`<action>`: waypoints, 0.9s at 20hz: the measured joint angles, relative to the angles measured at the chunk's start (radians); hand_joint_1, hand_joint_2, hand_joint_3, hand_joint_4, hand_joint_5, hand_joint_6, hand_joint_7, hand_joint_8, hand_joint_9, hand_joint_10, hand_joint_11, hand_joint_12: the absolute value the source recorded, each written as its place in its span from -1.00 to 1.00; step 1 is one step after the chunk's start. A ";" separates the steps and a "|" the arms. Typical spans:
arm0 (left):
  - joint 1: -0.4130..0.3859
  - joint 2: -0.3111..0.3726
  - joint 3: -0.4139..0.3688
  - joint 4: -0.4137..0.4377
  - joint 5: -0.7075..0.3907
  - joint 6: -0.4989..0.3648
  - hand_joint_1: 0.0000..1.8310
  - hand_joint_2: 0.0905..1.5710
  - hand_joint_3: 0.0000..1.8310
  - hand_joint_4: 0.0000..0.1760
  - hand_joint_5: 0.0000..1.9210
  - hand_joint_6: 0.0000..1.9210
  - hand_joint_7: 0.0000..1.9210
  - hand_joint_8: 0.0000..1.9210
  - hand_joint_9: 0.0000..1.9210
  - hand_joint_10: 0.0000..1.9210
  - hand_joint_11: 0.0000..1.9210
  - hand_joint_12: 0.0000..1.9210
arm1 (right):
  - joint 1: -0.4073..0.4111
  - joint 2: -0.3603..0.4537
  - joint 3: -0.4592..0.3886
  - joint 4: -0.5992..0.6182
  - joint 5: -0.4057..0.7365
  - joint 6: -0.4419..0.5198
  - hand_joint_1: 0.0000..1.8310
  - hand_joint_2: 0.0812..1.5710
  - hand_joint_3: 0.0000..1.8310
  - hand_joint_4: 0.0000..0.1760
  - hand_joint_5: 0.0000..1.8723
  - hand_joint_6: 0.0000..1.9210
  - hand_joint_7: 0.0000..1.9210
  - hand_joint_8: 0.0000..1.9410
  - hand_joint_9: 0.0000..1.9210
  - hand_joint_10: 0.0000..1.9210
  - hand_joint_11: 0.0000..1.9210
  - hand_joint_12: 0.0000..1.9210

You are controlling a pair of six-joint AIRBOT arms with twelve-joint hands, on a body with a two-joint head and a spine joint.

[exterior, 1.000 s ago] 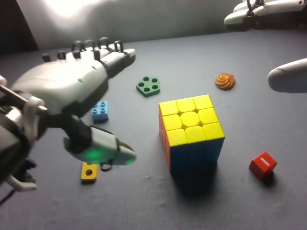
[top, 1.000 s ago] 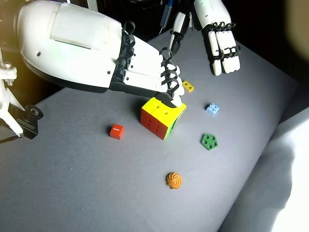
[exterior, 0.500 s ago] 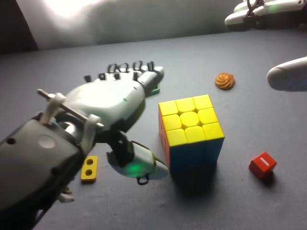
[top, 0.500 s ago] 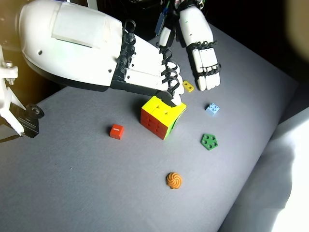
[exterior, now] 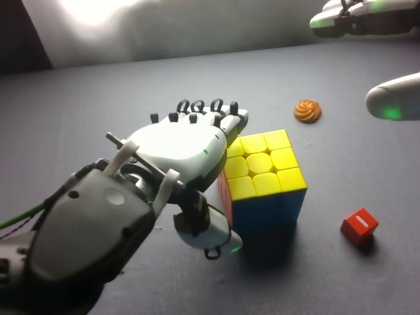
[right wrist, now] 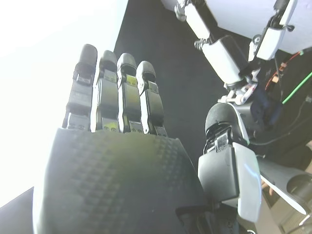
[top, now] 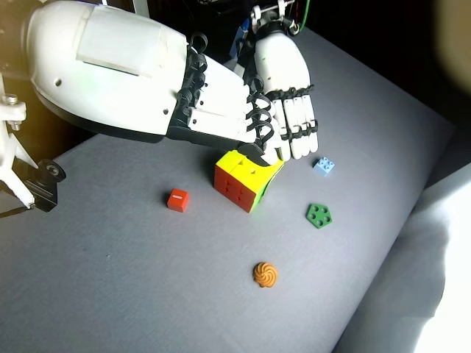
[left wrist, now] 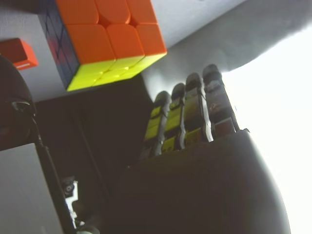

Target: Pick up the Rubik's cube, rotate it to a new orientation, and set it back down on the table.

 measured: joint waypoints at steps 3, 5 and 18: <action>0.003 -0.027 0.031 -0.027 0.000 0.000 0.19 -0.02 -1.00 -1.00 -0.96 -0.99 -1.00 -1.00 -1.00 -1.00 -0.99 -0.98 | 0.003 0.000 0.000 0.000 0.004 0.000 -1.00 0.47 -1.00 -1.00 -0.75 -1.00 -0.76 -1.00 -0.82 -1.00 -1.00 -0.50; -0.002 -0.051 0.061 -0.056 0.000 0.006 0.25 0.00 -1.00 -1.00 -0.91 -1.00 -1.00 -1.00 -1.00 -1.00 -1.00 -0.88 | 0.003 0.000 -0.003 0.000 0.002 0.000 -1.00 0.47 -1.00 -1.00 -0.73 -1.00 -0.74 -1.00 -0.80 -1.00 -1.00 -0.47; -0.074 -0.140 0.159 -0.190 -0.005 0.101 0.29 0.05 -0.99 -1.00 -0.93 -0.99 -1.00 -1.00 -1.00 -1.00 -1.00 -0.92 | 0.003 0.000 -0.015 -0.003 0.007 0.000 -1.00 0.48 -1.00 -1.00 -0.70 -1.00 -0.72 -1.00 -0.77 -1.00 -1.00 -0.41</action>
